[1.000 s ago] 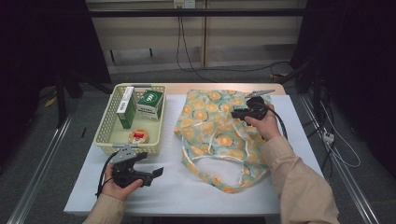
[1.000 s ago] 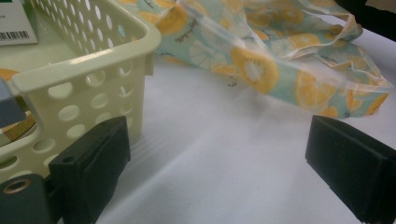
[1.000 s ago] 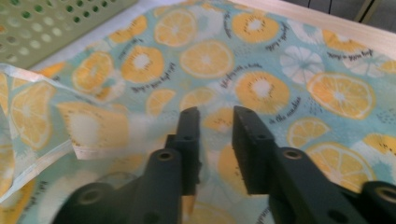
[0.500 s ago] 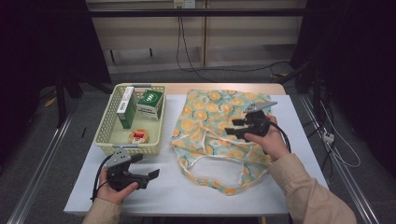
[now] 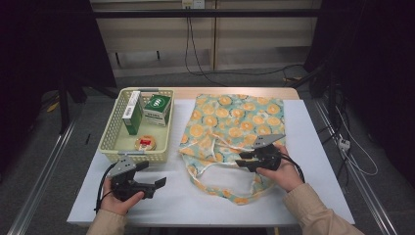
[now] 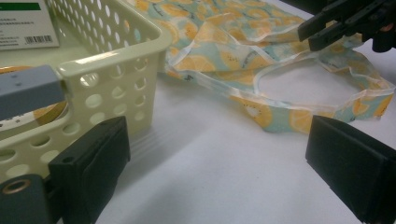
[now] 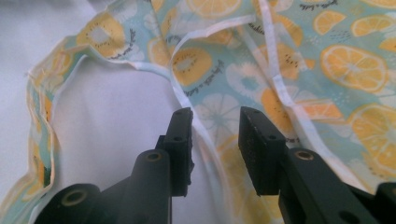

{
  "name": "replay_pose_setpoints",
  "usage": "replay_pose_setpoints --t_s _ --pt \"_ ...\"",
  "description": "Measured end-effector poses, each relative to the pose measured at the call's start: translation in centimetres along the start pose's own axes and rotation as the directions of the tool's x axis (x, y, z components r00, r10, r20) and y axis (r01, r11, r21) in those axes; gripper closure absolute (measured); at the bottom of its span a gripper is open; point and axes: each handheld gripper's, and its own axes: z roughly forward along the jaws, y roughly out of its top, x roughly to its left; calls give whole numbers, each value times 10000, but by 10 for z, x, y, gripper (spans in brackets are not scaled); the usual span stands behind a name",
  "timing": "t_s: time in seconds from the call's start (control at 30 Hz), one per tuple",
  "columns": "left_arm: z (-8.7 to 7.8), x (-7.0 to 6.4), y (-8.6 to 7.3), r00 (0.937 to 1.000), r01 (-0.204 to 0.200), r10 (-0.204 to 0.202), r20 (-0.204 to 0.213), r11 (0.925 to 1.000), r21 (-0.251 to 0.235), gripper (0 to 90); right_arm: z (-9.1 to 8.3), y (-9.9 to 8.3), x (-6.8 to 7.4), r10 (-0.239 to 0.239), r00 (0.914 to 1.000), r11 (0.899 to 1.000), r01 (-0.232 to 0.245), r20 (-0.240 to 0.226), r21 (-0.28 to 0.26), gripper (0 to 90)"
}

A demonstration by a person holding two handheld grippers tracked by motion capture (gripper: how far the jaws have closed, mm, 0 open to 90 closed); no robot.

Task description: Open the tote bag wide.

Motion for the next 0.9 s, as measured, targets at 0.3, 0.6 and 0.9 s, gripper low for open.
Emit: replay_pose_setpoints --t_s 0.3,0.6,0.9 --pt "4 -1 1 9999 -19 18 112 9999 99 64 17 -8 2 -183 9966 9987 144 805 489 735" --pt "7 1 1 9998 -12 10 177 9999 119 65 19 -12 -10 289 9950 9981 -340 960 516 900" --pt "8 1 2 9998 -5 3 194 9999 112 65 21 -11 1 652 9974 9962 -632 -320 603 900"
